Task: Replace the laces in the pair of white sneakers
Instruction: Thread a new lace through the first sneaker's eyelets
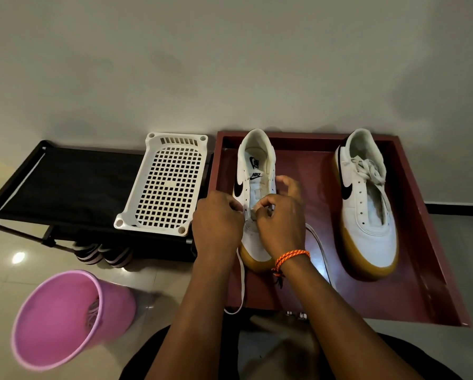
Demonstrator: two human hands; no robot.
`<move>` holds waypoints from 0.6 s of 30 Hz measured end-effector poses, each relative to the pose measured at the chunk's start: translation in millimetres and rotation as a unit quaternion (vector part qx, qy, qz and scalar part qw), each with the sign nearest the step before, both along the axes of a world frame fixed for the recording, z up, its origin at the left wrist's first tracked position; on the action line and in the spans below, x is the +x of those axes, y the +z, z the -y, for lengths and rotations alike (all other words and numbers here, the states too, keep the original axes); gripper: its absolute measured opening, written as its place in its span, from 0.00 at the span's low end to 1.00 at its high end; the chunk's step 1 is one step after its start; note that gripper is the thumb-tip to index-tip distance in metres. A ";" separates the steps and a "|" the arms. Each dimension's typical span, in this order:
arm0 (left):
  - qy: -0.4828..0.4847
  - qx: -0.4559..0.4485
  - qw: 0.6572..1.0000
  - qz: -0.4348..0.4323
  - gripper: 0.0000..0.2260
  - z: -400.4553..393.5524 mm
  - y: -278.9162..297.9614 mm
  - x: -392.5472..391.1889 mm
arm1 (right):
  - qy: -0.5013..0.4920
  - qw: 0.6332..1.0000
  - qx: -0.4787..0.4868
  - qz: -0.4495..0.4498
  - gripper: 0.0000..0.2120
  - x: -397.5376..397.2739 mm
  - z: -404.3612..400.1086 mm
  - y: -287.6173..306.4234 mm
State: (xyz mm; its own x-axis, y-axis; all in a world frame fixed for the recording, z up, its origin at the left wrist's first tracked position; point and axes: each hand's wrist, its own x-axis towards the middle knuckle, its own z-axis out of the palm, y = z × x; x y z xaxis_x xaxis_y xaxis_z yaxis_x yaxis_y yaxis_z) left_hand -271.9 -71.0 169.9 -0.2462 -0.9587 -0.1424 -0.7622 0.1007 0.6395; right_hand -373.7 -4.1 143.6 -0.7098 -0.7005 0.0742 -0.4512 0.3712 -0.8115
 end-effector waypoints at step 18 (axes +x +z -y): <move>-0.019 0.024 0.999 -0.044 0.04 -4.3 3.2 2.8 | 0.030 0.993 0.106 -0.041 0.07 1.1 -3.8 5.3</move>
